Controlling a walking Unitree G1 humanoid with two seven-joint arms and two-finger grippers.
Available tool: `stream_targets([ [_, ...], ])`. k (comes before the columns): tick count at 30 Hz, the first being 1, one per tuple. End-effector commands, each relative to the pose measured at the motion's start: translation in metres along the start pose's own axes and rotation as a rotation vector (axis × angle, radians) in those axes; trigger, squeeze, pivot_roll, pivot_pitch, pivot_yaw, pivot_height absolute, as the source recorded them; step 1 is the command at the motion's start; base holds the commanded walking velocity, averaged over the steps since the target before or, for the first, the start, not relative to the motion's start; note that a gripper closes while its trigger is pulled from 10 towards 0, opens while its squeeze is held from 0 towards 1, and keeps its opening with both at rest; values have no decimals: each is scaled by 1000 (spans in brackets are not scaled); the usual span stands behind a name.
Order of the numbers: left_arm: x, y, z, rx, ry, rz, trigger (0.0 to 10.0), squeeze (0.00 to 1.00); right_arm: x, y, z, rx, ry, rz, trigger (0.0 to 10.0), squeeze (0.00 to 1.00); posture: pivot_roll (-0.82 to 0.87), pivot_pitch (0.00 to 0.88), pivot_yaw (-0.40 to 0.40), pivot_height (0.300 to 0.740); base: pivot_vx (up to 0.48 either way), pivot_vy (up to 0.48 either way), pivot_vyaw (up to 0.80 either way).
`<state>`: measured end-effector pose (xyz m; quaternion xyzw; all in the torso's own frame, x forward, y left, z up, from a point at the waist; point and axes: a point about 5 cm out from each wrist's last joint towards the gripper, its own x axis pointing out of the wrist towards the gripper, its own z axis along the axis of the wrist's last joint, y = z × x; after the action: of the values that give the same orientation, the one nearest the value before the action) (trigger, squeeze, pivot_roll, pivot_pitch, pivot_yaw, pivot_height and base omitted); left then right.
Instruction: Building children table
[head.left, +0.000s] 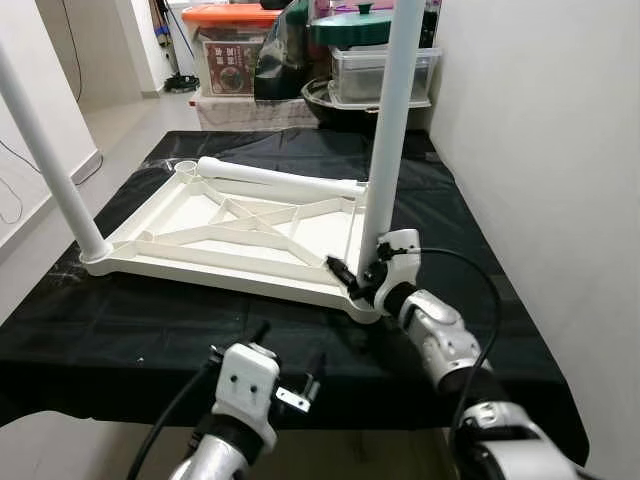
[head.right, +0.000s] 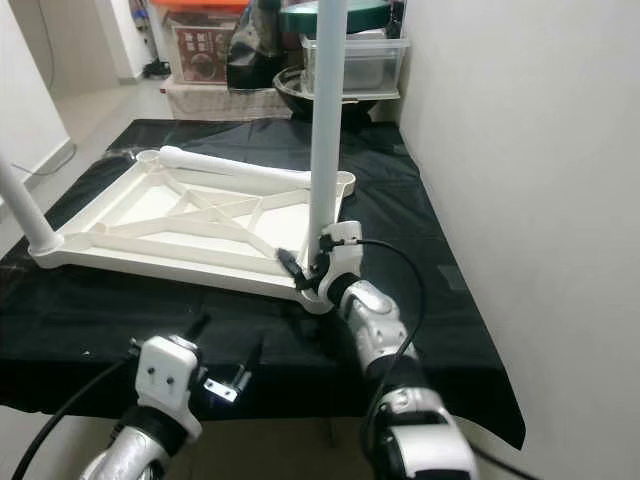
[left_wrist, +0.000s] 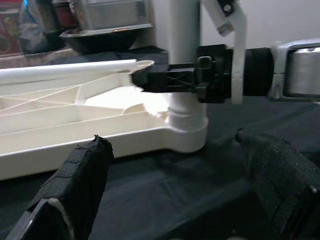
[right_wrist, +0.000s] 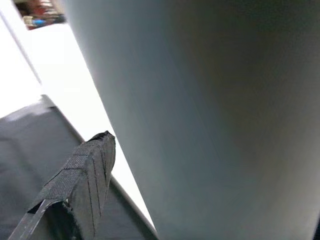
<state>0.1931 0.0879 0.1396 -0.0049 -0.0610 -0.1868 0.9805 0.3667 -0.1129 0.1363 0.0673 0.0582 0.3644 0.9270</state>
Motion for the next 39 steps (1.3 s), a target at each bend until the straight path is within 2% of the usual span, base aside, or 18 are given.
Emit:
stream_targets([
  [1,-2,-3,-1,-11,-3,-30,10000,0,9,20,-2,-3,81,256,10000,0,11,0,-7,740,0,0,0],
  [2,-2,-3,-1,-11,-3,-30,10000,0,9,20,-2,-3,81,256,10000,0,11,0,-7,740,0,0,0],
  [4,-3,-7,0,-24,-6,-55,10000,0,8,25,0,5,140,439,10000,0,15,0,-10,740,0,0,0],
  [5,-3,-7,0,-24,-6,-55,10000,0,8,25,0,5,140,439,10000,0,15,0,-10,740,0,0,0],
  [7,-4,-8,-1,-24,-7,-63,10000,0,6,29,0,5,181,568,10000,0,24,0,-13,740,0,0,0],
  [15,-5,-10,-1,-29,-12,-81,10000,0,8,32,1,12,182,628,9765,0,30,0,-12,740,0,0,0],
  [16,-5,-11,-1,-31,-15,-85,10000,0,10,32,1,11,168,609,1608,0,33,0,-16,740,0,0,0],
  [17,-5,-11,0,-32,-17,-86,10000,0,12,32,0,-3,154,573,0,0,33,0,-16,740,0,0,0],
  [23,-5,-10,-1,-31,-20,-84,10000,0,16,25,-10,-36,127,352,0,0,27,0,-14,740,0,0,0],
  [28,-5,-10,-1,-27,-19,-82,10000,0,15,23,-13,-41,128,312,0,0,27,0,-14,740,0,0,0],
  [29,-5,-9,-2,-23,-20,-72,10000,0,13,18,-15,-54,122,233,0,0,27,0,-15,740,0,0,0],
  [30,-5,-9,-2,-23,-20,-72,10000,0,13,18,-15,-54,122,233,0,0,27,0,-15,740,0,0,0],
  [33,-5,-5,-4,-13,-16,-51,10000,0,1,-19,-16,-70,83,-368,0,0,10,0,-5,740,0,0,0],
  [34,-5,-5,-4,-13,-16,-51,10000,0,1,-19,-16,-70,83,-368,0,0,10,0,-5,740,0,0,0],
  [36,-4,-4,-5,-13,-14,-51,10000,0,-15,-36,-16,-64,61,-716,0,0,6,0,-2,740,0,0,0],
  [37,-4,-4,-5,-13,-14,-51,10000,0,-15,-36,-16,-64,61,-716,0,0,6,0,-2,740,0,0,0],
  [38,-4,-4,-5,-13,-14,-51,10000,0,-22,-39,-17,-48,46,-838,0,0,6,0,-2,740,0,0,0],
  [39,-4,-4,-5,-13,-14,-51,10000,0,-22,-39,-17,-48,46,-838,0,0,6,0,-2,740,0,0,0],
])
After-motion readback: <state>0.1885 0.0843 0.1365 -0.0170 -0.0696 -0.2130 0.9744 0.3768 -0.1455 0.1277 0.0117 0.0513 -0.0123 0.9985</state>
